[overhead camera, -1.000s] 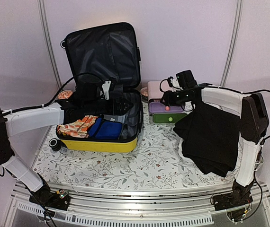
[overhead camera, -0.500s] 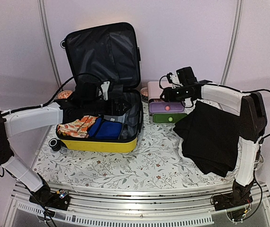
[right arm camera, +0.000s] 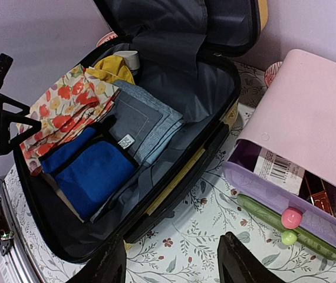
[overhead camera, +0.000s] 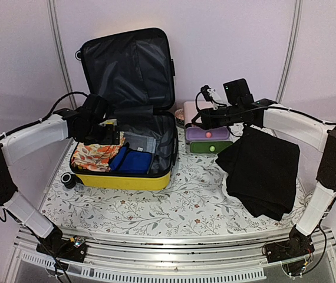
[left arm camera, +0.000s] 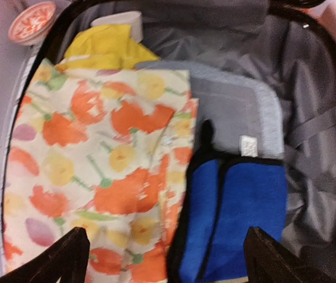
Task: Open, take out, and arrange the luggage
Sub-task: Adjust the clothes in the opened luggage.
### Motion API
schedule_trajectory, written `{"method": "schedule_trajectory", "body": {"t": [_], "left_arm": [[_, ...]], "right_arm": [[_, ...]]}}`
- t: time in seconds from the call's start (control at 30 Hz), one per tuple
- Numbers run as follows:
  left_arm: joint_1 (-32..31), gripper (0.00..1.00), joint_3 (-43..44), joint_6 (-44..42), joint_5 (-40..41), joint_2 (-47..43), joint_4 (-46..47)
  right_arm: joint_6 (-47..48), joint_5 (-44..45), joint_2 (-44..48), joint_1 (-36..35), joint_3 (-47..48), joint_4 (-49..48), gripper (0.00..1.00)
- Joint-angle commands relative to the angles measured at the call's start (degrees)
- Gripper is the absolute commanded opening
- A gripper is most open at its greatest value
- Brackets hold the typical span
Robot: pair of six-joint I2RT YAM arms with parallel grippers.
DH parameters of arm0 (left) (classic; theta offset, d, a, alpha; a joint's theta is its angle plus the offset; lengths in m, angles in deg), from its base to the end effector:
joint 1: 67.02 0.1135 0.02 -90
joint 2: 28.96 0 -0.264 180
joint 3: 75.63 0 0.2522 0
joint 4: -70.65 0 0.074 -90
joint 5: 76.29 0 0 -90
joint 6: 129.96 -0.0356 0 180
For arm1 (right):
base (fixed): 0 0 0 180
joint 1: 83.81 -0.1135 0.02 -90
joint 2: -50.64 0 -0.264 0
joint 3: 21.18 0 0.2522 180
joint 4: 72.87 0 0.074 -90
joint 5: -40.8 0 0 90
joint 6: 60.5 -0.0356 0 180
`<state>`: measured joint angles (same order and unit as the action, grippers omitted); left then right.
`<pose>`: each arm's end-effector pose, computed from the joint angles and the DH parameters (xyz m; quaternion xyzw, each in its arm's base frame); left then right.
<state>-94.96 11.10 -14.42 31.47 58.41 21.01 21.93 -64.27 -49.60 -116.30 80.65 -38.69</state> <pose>0.2958 -0.1446 0.2914 -0.0330 0.9301 -0.0214 0.3651 0.3411 0.2282 0.3219 -0.2491 0.8355 0.2711 0.4080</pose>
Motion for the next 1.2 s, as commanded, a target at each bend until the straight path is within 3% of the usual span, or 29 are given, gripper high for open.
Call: {"method": "schedule_trajectory", "body": {"t": [0.0, 0.1, 0.17, 0.33, 0.53, 0.7, 0.87, 1.17], "left_arm": [[1.1, 0.89, 0.4, 2.9, 6.4, -1.1, -13.7], [1.1, 0.76, -2.6, 6.3, 5.2, -4.1, -15.1], [1.3, 0.74, -4.7, 10.2, 6.4, -7.1, -16.0], [4.1, 0.82, -11.5, 21.6, 4.1, -17.2, -10.0], [18.1, 0.79, -21.9, 31.4, -11.8, -28.7, 3.9], [25.4, 0.78, -23.3, 37.9, -18.9, -27.1, 3.6], [26.9, 0.77, -23.1, 40.2, -25.5, -22.2, 5.3], [27.0, 0.76, -22.3, 44.3, -24.9, -17.2, 3.3]], "right_arm": [[0.6, -3.2, 1.2, 0.0, -2.2, -1.6, 0.56], [1.1, -3.4, 0.7, 0.0, -2.4, -1.5, 0.56], [1.4, -3.9, 0.1, 0.0, -2.3, -1.8, 0.56], [1.7, -6.1, -1.6, 0.0, -1.3, -2.1, 0.56], [1.6, -7.3, -1.9, -0.2, -1.3, -2.0, 0.56], [1.5, -6.3, -0.4, -0.2, -3.6, -2.6, 0.56], [1.4, -5.9, 0.2, -0.2, -4.3, -2.7, 0.56], [1.2, -5.3, 0.8, -0.2, -5.0, -2.9, 0.56]]}}
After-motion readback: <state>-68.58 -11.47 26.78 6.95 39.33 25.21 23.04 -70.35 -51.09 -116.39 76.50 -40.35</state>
